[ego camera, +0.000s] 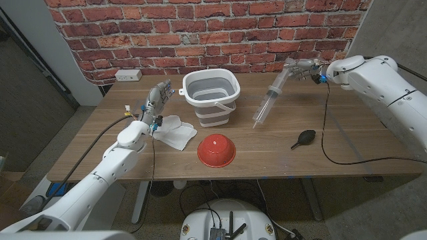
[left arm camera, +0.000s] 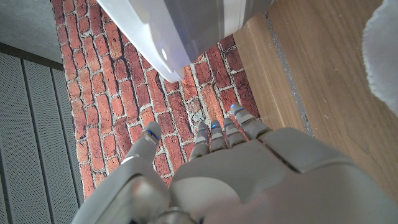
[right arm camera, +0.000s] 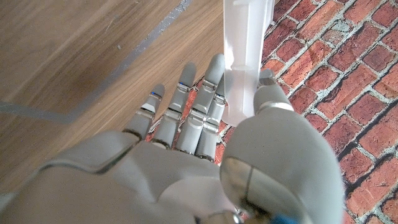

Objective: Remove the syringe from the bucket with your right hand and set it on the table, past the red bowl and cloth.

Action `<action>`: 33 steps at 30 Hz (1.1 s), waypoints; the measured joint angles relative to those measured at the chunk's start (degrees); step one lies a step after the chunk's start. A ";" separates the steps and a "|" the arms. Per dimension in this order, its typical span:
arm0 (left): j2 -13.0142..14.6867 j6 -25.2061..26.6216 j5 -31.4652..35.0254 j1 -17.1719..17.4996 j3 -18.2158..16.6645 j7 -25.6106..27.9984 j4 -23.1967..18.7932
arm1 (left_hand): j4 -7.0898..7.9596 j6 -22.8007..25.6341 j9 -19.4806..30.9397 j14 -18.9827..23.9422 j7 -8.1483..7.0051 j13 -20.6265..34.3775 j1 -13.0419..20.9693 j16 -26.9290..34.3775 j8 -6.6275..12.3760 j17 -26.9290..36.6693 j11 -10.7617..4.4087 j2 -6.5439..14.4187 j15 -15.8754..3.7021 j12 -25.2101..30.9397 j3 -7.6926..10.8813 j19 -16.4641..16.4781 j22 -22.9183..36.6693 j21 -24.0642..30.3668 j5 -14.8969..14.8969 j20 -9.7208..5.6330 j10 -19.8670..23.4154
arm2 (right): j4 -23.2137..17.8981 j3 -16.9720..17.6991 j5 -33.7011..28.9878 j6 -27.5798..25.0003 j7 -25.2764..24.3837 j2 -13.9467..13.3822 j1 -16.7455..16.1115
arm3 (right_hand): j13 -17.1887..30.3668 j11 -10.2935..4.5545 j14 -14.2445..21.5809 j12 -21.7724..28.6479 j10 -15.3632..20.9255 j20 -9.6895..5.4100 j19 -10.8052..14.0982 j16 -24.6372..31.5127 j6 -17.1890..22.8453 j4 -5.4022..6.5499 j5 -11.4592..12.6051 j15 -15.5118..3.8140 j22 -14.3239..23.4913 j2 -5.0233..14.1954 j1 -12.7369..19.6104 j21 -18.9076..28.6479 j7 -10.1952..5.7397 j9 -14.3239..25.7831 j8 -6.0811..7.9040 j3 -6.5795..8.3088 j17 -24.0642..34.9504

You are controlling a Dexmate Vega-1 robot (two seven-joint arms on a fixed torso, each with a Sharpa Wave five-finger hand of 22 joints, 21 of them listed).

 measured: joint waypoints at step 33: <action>-0.08 -0.44 0.06 1.67 -0.24 1.46 -1.46 | 0.00 0.30 0.00 0.00 -0.30 0.00 0.00 0.00 0.00 0.00 0.00 0.00 0.00 0.00 0.00 0.00 0.00 0.00 0.00 0.00 0.00 | 4.98 -4.00 -2.10 6.97 5.99 1.40 -1.52 | 0.15 -0.75 -1.64 -0.92 -0.75 -0.73 0.10 -0.66 -1.86 0.11 0.25 0.28 0.00 0.00 0.01 0.00 -0.19 -0.01 -0.03 0.10 0.79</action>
